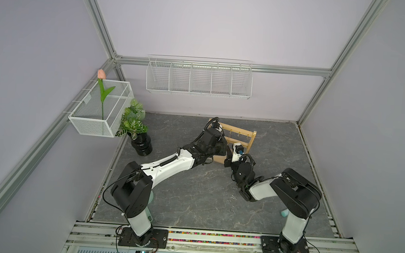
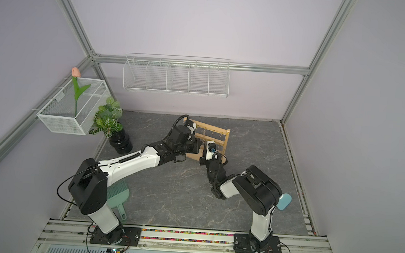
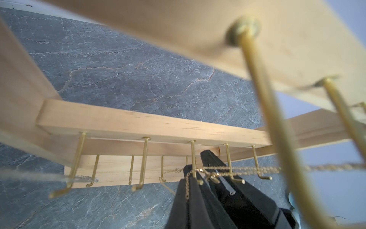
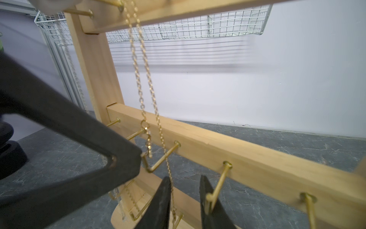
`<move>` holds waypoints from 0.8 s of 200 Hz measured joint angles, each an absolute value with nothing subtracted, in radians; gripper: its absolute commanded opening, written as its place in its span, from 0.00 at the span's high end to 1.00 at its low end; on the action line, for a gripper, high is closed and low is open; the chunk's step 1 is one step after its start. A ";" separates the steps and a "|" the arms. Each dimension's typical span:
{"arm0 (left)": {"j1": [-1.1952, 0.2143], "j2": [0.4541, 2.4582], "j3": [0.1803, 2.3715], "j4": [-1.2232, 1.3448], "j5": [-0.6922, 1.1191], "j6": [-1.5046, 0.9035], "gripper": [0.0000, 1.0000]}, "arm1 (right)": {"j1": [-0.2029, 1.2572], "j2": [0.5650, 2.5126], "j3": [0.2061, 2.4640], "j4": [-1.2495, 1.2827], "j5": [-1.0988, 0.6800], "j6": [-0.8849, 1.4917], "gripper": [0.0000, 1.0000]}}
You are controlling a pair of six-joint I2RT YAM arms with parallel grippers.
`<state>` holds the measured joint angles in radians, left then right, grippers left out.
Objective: Hang the necklace on the jewelry display stand
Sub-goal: Hang the necklace on the stand.
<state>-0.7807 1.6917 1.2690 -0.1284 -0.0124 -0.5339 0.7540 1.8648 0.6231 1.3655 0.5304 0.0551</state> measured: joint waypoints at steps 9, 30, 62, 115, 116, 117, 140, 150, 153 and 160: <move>-0.781 1.689 1.262 -0.121 -0.012 -0.533 1.00 | 0.753 1.866 0.623 1.366 0.525 0.056 0.68; -0.781 1.677 1.244 -0.111 -0.012 -0.526 1.00 | 0.752 1.866 0.623 1.367 0.515 0.060 0.68; -0.781 1.676 1.243 -0.109 -0.019 -0.513 1.00 | 0.751 1.867 0.627 1.366 0.506 0.068 0.80; -0.781 1.675 1.243 -0.109 -0.029 -0.476 1.00 | 0.742 1.872 0.635 1.367 0.500 0.075 0.88; -0.781 1.675 1.243 -0.109 -0.029 -0.476 1.00 | 0.742 1.872 0.635 1.367 0.500 0.075 0.88; -0.781 1.675 1.243 -0.109 -0.029 -0.475 1.00 | 0.742 1.872 0.635 1.367 0.499 0.075 0.88; -0.781 1.675 1.247 -0.110 -0.028 -0.451 1.00 | 0.741 1.872 0.635 1.367 0.496 0.075 0.89; -0.782 1.675 1.252 -0.112 -0.030 -0.440 1.00 | 0.741 1.872 0.635 1.367 0.496 0.075 0.89; -0.784 1.675 1.254 -0.113 -0.032 -0.436 1.00 | 0.741 1.872 0.635 1.367 0.496 0.075 0.89; -0.788 1.675 1.259 -0.117 -0.038 -0.428 1.00 | 0.741 1.872 0.635 1.367 0.496 0.075 0.89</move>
<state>-0.7879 1.6752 1.2591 -0.1173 -0.0380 -0.4278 0.7410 1.8725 0.6350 1.3674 0.4961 0.0750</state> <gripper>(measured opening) 0.044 0.110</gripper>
